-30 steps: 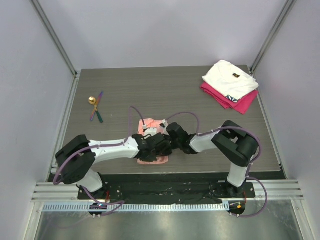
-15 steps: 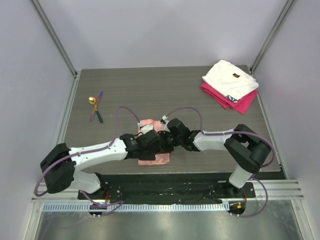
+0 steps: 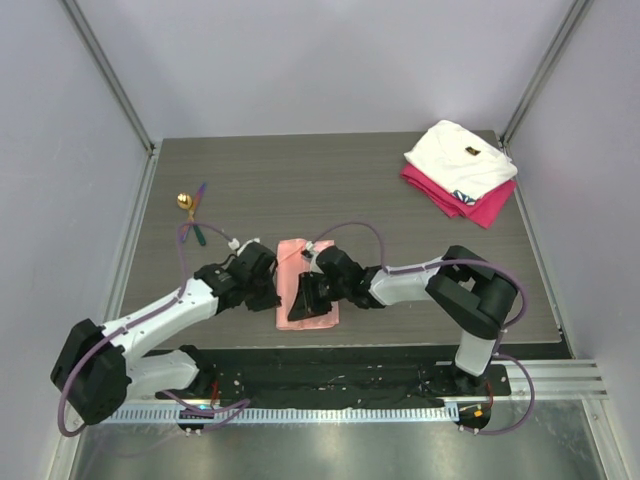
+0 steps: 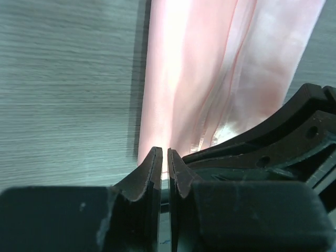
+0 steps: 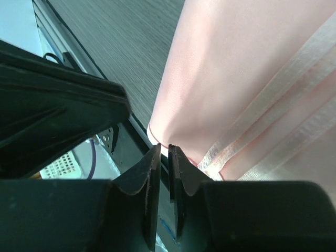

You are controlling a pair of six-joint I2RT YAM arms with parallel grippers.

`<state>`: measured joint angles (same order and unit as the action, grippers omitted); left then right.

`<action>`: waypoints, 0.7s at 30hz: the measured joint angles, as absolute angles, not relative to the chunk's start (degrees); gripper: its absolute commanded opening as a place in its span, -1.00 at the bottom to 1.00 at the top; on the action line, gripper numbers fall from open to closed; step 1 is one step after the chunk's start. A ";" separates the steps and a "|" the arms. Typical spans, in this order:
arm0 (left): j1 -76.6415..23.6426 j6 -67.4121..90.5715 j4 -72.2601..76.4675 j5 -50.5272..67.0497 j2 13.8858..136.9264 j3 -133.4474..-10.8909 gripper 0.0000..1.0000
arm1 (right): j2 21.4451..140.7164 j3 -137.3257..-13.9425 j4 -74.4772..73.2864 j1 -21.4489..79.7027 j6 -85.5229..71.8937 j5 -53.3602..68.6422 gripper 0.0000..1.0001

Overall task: Fold the napkin into a case and place the utensils inside
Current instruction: Smooth out the 2/3-rectangle-folded napkin at the center of the board.

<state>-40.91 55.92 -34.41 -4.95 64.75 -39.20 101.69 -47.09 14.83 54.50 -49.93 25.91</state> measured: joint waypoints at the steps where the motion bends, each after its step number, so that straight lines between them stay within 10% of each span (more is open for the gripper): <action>1: -40.32 55.92 -33.74 -3.79 65.30 -38.39 -0.77 | 102.17 -47.00 15.40 54.68 -50.26 26.09 -0.65; 21: -39.55 56.38 -23.22 4.84 70.06 -30.92 -0.77 | 103.02 -43.07 18.17 54.63 -51.35 25.76 -0.68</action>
<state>-39.55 56.38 -23.22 4.84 70.06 -30.92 103.02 -43.07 18.17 54.63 -51.35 25.76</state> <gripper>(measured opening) 0.110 0.160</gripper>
